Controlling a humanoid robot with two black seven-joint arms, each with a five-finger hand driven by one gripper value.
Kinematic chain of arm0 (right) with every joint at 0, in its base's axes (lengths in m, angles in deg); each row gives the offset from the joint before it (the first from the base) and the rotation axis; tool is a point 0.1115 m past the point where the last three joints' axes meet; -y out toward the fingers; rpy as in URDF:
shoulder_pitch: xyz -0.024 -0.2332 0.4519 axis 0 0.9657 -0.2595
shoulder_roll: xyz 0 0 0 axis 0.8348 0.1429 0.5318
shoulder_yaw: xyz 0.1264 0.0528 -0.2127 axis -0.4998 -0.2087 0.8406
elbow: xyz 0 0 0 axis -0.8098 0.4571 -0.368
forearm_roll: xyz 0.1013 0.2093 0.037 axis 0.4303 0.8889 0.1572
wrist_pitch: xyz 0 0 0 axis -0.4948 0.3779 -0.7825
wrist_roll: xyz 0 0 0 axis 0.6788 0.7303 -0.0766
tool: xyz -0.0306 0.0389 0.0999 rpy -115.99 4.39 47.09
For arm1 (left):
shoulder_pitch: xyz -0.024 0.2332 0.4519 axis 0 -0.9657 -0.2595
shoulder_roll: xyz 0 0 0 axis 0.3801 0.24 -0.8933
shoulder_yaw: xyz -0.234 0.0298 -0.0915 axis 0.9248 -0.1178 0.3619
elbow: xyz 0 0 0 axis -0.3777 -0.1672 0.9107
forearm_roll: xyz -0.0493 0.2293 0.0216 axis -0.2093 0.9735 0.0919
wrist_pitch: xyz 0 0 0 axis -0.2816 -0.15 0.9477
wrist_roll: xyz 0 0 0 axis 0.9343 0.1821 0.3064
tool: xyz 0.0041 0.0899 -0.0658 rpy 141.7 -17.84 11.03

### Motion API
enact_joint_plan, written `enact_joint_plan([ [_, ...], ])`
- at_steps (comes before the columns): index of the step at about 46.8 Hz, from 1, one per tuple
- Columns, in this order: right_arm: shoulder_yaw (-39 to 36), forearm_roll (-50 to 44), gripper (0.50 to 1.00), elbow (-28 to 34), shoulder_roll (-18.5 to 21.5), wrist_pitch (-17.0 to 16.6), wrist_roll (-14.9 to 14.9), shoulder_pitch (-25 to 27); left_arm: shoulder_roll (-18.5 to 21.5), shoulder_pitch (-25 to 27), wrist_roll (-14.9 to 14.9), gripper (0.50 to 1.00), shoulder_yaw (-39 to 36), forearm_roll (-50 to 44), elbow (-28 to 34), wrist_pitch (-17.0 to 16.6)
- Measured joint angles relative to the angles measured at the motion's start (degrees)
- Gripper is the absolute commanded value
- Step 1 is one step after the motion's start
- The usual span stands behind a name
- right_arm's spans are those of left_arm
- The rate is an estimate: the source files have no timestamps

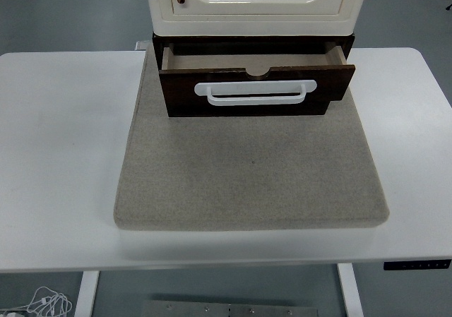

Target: Open the drawer under the combination cabinet

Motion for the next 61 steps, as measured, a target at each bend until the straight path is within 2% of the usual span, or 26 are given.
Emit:
enact_joint_plan([
  [11, 0.1, 0.0, 0.926, -0.1, 0.0, -0.2, 0.0, 0.0, -0.7, -7.5, 0.0, 1.0, 0.0, -4.8, -1.6, -0.6],
  [22, 0.1, 0.0, 0.926, -0.1, 0.0, -0.2, 0.0, 0.3, -4.5, -12.9, 0.0, 1.0, 0.1, -8.0, -4.4, -0.6],
  [34, 0.1, 0.0, 0.926, -0.1, 0.0, -0.6, 0.2, 0.5, -7.7, -18.9, -1.8, 1.0, 0.2, -18.0, -4.4, 0.2],
  [40, 0.0, 0.0, 0.926, -0.1, 0.0, -0.8, 0.2, 0.5, -8.9, -20.6, -3.4, 1.0, 0.2, -21.3, -4.4, 1.5],
  [45, 0.0, 0.0, 0.926, -0.2, 0.0, -0.8, 0.2, 0.5, -10.4, -22.2, -3.5, 1.0, 0.1, -21.3, -4.4, 3.6],
  [61, 0.0, 0.0, 0.926, -0.1, 0.0, -0.7, 0.2, 0.5, -10.8, -24.9, -3.6, 1.0, -0.9, -20.6, -4.4, 9.2],
])
